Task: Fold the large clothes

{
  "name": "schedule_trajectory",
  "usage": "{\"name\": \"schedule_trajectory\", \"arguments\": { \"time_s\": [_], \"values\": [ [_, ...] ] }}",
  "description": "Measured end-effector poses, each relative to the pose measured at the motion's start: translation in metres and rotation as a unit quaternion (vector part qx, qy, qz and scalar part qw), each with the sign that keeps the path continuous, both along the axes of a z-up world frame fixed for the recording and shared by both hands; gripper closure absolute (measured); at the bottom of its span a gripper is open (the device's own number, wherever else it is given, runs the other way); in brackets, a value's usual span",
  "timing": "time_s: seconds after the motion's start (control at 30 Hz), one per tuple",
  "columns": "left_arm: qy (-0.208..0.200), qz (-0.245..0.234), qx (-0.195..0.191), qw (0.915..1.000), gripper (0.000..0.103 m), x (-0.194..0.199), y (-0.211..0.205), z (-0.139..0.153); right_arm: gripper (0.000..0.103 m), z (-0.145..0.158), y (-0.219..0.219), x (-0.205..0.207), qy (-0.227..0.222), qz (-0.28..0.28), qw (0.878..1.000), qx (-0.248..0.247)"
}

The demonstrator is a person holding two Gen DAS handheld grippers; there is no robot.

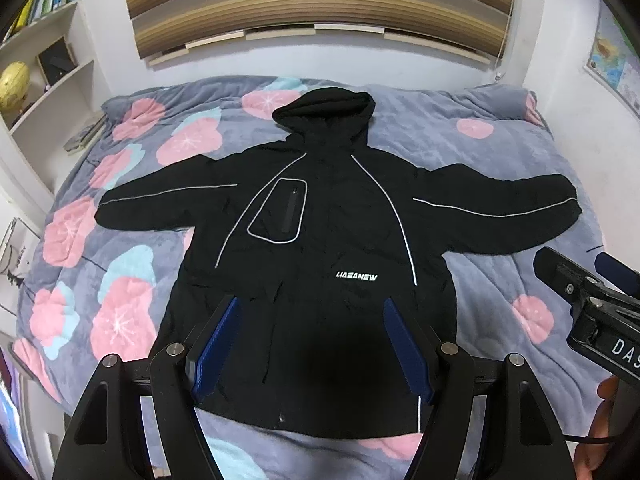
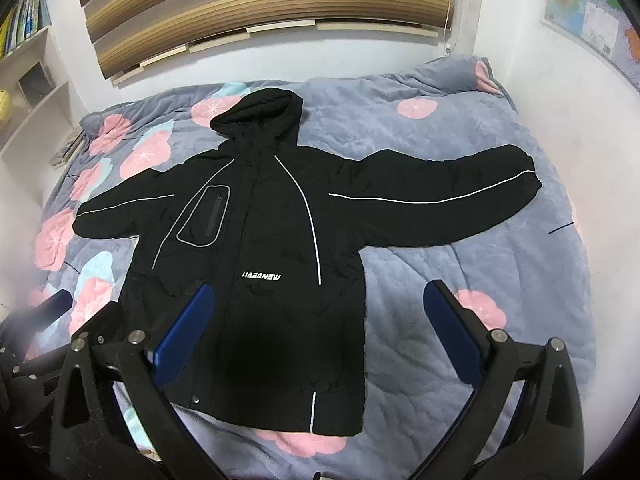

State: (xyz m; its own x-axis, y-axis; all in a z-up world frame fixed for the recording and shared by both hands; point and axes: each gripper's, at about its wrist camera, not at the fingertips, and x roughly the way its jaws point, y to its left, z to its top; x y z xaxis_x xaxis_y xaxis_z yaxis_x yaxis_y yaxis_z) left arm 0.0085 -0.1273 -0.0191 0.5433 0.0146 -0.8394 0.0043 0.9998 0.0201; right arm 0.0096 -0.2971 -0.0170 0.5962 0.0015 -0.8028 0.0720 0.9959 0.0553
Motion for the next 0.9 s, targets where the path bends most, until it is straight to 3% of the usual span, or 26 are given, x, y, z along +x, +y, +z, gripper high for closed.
{"name": "schedule_trajectory", "arguments": {
  "time_s": [0.3,0.47,0.63,0.9],
  "values": [
    [0.003,-0.004,0.002,1.0,0.028,0.055,-0.019,-0.017,0.001,-0.018,-0.027,0.037,0.019,-0.018,1.0,-0.001],
    [0.012,-0.012,-0.003,0.9999,0.028,0.09,-0.035,-0.035,0.001,-0.034,-0.069,0.06,0.02,-0.057,0.998,-0.005],
    [0.021,-0.022,-0.008,0.9995,0.028,0.123,-0.052,-0.054,0.003,-0.054,-0.151,0.08,0.011,-0.136,0.99,0.037],
    [0.041,-0.032,0.003,0.9986,0.028,0.154,-0.075,-0.078,0.003,-0.09,-0.294,0.109,-0.013,-0.232,0.972,0.037]
  ]
}}
